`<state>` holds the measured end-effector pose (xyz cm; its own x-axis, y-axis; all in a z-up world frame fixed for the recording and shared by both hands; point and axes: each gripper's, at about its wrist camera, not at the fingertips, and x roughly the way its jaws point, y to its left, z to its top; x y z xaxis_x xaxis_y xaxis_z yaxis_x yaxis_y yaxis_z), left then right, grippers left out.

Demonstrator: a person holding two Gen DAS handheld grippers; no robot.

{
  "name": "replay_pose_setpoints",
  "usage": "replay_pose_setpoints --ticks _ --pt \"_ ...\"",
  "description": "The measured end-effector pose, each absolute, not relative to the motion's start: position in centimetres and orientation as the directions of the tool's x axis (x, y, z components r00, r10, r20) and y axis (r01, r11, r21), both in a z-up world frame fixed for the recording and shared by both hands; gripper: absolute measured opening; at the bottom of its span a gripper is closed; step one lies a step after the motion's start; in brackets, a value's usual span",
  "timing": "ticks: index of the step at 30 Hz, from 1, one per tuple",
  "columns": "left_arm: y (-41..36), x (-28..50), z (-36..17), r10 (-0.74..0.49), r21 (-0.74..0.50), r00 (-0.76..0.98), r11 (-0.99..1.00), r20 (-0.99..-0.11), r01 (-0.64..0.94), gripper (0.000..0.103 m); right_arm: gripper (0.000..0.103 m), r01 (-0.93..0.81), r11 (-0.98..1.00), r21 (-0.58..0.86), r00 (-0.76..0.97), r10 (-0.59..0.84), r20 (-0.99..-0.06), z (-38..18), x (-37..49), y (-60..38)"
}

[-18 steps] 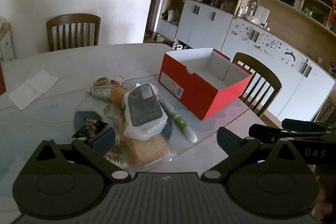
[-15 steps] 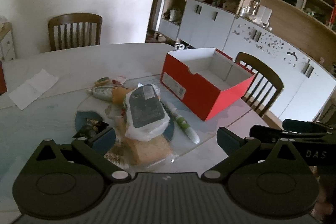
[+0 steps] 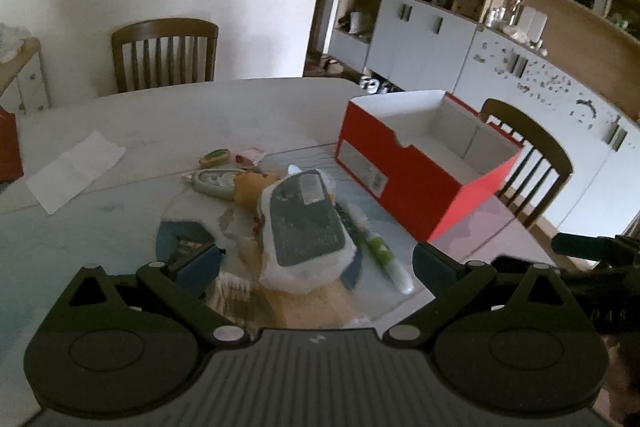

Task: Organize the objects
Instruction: 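Grasp the grey-labelled plastic bag with the left gripper while the right gripper grasps the white-green tube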

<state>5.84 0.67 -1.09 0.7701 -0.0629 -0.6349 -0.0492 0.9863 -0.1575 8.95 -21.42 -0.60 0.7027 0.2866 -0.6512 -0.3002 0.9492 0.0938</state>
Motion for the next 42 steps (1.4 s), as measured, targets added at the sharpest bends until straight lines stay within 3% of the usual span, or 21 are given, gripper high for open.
replay_pose_setpoints --ticks 12,24,37,40,42 --pt "-0.3 11.9 -3.9 0.031 -0.051 0.724 0.995 -0.689 -0.09 0.103 0.095 -0.378 0.924 0.055 0.631 0.3 -0.715 -5.1 13.4 -20.1" --pt "-1.4 15.7 -6.6 0.108 0.041 0.685 0.993 -0.72 -0.113 0.101 0.08 -0.441 0.896 0.051 0.547 0.314 -0.776 -9.3 16.7 -17.8" --pt "-0.9 16.5 -7.7 0.077 -0.018 0.635 0.99 -0.768 -0.141 0.065 0.06 -0.441 0.895 0.061 0.504 0.304 -0.808 -11.0 18.6 -16.7" --pt "-0.8 16.6 -7.8 0.086 -0.014 0.624 0.988 -0.777 -0.153 0.051 0.052 -0.435 0.899 0.045 0.517 0.291 -0.805 -11.1 18.8 -16.7" --pt "-0.6 16.5 -7.7 0.083 -0.026 0.625 0.986 -0.776 -0.162 0.048 0.044 -0.43 0.903 0.027 0.524 0.274 -0.806 -11.1 18.9 -16.6"
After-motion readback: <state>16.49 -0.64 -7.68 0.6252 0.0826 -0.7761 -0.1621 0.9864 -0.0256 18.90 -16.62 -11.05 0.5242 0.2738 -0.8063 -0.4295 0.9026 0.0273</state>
